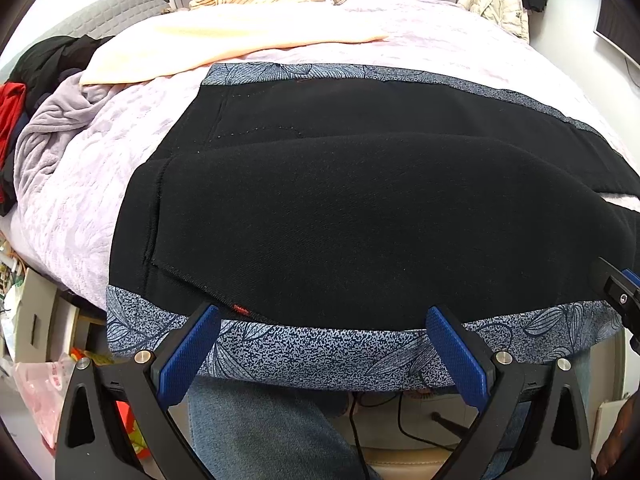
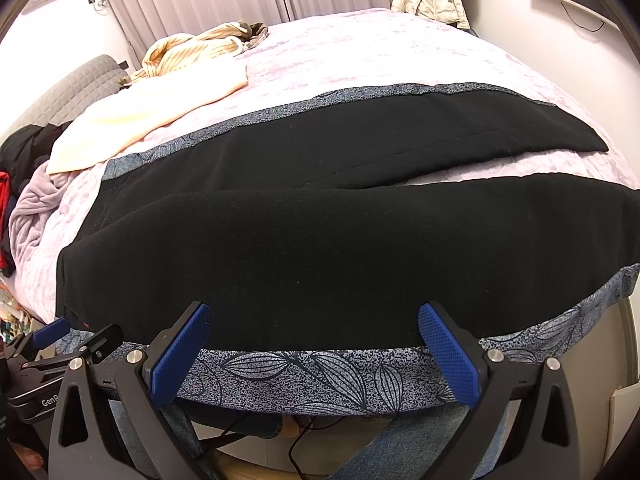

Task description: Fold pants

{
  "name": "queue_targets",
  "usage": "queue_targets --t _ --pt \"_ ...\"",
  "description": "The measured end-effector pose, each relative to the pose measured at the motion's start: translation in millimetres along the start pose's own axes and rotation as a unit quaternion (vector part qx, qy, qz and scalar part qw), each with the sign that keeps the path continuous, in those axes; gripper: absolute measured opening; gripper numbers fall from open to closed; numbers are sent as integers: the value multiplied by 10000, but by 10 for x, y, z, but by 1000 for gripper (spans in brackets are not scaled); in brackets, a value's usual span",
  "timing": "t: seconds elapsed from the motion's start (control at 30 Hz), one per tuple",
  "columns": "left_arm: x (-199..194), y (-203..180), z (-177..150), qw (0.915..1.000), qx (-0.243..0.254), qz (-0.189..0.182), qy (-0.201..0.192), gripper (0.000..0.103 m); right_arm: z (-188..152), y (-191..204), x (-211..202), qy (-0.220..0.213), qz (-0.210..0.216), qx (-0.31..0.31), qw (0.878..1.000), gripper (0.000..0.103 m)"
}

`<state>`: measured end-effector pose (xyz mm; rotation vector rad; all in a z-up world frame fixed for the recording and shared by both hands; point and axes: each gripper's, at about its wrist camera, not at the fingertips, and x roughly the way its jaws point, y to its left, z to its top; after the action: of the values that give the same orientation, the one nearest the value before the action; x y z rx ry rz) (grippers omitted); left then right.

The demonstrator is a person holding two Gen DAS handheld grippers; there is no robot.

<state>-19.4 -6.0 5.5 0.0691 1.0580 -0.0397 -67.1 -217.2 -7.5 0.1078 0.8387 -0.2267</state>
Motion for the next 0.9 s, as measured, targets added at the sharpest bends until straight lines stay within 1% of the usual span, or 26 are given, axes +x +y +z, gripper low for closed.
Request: queue_targets --t 0.23,0.37,0.43,0.47,0.5,0.53,0.6,0.63,0.67,0.7,0.73,0.77,0.8,0.87,0.9 --pt "2 10 8 10000 -37 -41 3 103 -1 15 -32 -38 10 -18 10000 103" --pt "-15 28 10 9999 -40 -103 -58 103 15 33 -47 -74 84 -34 9999 103" --pt "-25 58 6 9997 -88 -220 -103 103 29 55 -71 -119 207 -106 9997 103" --pt "-28 90 7 9992 -143 -366 -123 103 37 63 -87 -147 311 -127 9993 103" --pt "-31 110 5 9987 -174 -466 -129 103 48 62 -106 -176 494 -111 9986 103" --pt "-38 153 4 9972 -230 -687 -166 103 57 45 -125 -197 789 -41 9967 103" --pt "-50 235 -5 9928 -332 -1126 -241 103 55 -36 -139 -164 1663 212 9857 102" --pt "-55 286 -15 9899 -394 -1330 -280 103 40 -74 -121 -89 2095 323 9772 96" --pt "-56 318 -20 9882 -432 -1441 -299 103 8 -111 -91 34 2590 420 9650 79" --pt "-60 366 -34 9861 -464 -1561 -342 103 -53 -152 -16 283 3201 523 9455 64" --pt "-59 394 -45 9854 -448 -1604 -369 103 -112 -170 52 505 3495 576 9338 63" --pt "-56 429 -60 9850 -416 -1626 -403 103 -187 -178 131 762 3695 590 9242 63" --pt "-51 450 -79 9852 -379 -1617 -423 103 -290 -178 227 1071 3789 582 9174 63" --pt "-25 495 -129 9847 -312 -1661 -426 103 -502 -171 398 1552 3754 591 9119 63" --pt "-19 509 -160 9832 -311 -1749 -422 103 -603 -173 495 1766 3721 621 9091 63"
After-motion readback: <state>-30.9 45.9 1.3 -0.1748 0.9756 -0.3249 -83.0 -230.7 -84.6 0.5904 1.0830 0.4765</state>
